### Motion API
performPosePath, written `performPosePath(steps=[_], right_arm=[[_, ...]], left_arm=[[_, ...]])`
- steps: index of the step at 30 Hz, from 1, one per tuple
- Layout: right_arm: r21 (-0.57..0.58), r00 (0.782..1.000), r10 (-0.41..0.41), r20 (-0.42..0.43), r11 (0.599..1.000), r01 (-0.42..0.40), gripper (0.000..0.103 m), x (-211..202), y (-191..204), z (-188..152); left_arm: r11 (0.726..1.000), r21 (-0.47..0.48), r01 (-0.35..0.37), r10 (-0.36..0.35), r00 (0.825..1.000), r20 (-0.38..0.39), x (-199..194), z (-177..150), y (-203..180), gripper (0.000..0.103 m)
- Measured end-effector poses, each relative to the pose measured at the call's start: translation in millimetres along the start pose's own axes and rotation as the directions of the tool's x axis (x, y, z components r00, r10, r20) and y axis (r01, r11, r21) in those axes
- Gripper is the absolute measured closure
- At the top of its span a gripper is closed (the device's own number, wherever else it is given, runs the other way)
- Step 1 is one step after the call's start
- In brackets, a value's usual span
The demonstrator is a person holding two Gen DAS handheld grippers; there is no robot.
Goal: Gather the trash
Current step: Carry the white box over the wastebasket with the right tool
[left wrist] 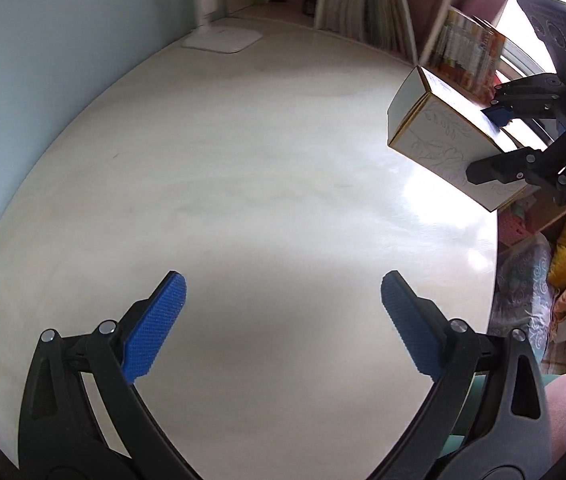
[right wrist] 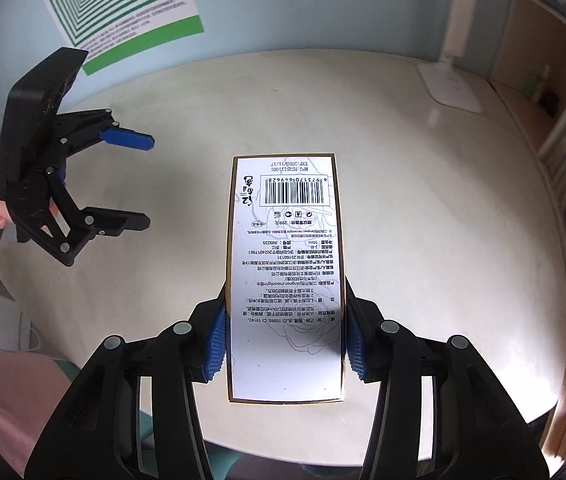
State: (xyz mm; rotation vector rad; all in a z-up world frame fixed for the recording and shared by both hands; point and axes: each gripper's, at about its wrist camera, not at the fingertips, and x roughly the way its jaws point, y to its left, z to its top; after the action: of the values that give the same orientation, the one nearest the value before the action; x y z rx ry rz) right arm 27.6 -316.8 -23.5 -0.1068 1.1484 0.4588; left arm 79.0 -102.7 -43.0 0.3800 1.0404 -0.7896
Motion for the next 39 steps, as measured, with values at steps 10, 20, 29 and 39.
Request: performPosePath(steps=[10, 20, 29, 39], right_arm=[[0.301, 0.993, -0.115, 0.034, 0.948, 0.1, 0.054, -85.0, -70.3, -179.2], [0.569, 0.989, -0.144, -0.012, 0.812, 0.125, 0.054, -111.4, -95.6, -354.8], [0.687, 0.991, -0.12, -0.056, 0.716, 0.125, 0.054, -64.1, -109.8, -464.2], [0.74, 0.992, -0.067, -0.105, 0.662, 0.123, 0.054, 103.8, -133.5, -565.3]], left_arm=[[0.939, 0.287, 0.191, -0.177, 0.981, -0.076, 54.2, 50.8, -180.3, 0.008], [0.795, 0.476, 0.376, -0.281, 0.924, -0.26, 109.2, 39.8, -350.7, 0.008], [0.749, 0.521, 0.409, -0.227, 0.897, -0.379, 189.3, 3.7, -425.9, 0.008], [0.83, 0.385, 0.404, -0.195, 0.856, -0.478, 357.9, -62.4, -420.2, 0.007]])
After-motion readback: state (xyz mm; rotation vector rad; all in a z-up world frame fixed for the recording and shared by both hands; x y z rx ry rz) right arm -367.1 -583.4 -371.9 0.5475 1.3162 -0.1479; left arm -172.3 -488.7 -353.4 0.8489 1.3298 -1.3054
